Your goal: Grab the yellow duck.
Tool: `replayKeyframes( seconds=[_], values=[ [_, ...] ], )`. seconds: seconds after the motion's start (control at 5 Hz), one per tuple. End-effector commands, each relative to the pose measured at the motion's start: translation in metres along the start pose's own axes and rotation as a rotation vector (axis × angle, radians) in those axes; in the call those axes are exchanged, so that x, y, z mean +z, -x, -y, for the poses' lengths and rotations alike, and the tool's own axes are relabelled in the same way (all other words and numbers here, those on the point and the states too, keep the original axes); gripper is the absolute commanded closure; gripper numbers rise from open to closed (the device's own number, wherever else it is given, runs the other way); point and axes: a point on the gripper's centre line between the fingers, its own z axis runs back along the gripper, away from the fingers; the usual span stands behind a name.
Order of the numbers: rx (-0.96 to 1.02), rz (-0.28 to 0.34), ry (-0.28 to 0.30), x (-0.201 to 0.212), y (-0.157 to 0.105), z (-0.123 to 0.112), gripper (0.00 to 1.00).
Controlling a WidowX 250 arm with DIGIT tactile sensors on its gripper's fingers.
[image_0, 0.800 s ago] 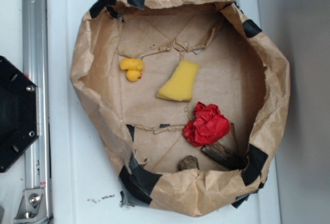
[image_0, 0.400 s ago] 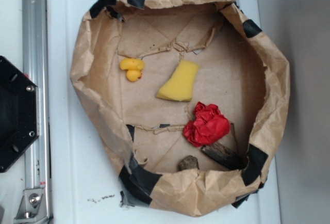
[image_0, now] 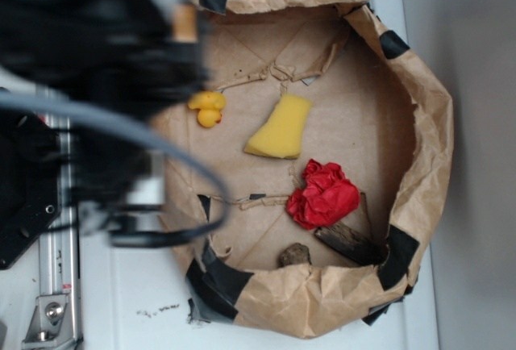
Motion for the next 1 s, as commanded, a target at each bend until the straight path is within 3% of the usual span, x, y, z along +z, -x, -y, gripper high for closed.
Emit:
replayKeyframes(
  seconds=[0.0, 0.2, 0.4, 0.8],
  values=[
    [-0.146, -0.057, -0.077, -0.083, -0.026, -0.027, 0.0],
    [-0.308, -0.055, -0.091, -0.099, -0.011, -0.034, 0.0],
    [-0.333, -0.052, -0.093, -0.119, 0.0, -0.051, 0.0],
    [-0.333, -0.052, -0.093, -0.119, 0.0, -0.051, 0.0]
  ],
)
